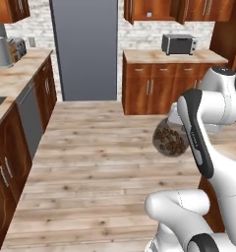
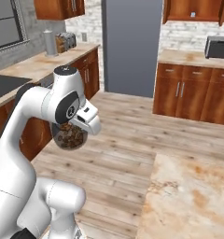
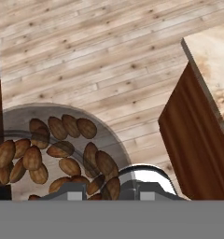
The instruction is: Pick the jar and candle from the dining table and place them in the open cabinet. Close the cabinet after placing the objects.
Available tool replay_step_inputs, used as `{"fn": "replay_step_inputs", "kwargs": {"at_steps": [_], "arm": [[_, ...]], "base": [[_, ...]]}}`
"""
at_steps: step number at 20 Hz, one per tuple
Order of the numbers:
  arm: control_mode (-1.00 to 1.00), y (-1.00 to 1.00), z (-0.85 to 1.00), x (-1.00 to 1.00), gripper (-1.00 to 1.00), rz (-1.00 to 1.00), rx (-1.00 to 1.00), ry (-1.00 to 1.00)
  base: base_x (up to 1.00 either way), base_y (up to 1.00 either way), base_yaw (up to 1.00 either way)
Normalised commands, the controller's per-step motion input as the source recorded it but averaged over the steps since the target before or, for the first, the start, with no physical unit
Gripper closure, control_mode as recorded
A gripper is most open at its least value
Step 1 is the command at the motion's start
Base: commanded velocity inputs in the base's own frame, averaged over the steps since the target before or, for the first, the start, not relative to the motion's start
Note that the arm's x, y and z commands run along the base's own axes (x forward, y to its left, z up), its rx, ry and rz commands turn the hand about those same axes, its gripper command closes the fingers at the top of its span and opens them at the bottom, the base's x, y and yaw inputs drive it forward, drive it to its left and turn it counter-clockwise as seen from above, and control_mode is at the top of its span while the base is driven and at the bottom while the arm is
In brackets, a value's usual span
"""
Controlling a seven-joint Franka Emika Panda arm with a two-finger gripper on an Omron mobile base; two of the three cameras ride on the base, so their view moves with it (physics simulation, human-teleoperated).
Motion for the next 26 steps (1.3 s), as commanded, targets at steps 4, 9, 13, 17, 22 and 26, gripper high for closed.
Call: {"fn": "replay_step_inputs", "kwargs": {"at_steps": [4, 9, 13, 17, 22, 26], "arm": [[1.00, 0.00, 0.00, 0.00, 1.00, 0.00, 0.00, 0.00], [1.00, 0.00, 0.00, 0.00, 1.00, 0.00, 0.00, 0.00], [1.00, 0.00, 0.00, 0.00, 1.00, 0.00, 0.00, 0.00], [1.00, 0.00, 0.00, 0.00, 1.00, 0.00, 0.00, 0.00], [1.00, 0.00, 0.00, 0.00, 1.00, 0.00, 0.00, 0.00], [1.00, 0.00, 0.00, 0.00, 1.00, 0.00, 0.00, 0.00]], "base": [[0.53, 0.00, 0.00], [0.49, 0.00, 0.00], [0.48, 0.00, 0.00], [0.46, 0.00, 0.00], [0.45, -0.01, 0.00], [0.43, -0.04, -0.01]]}}
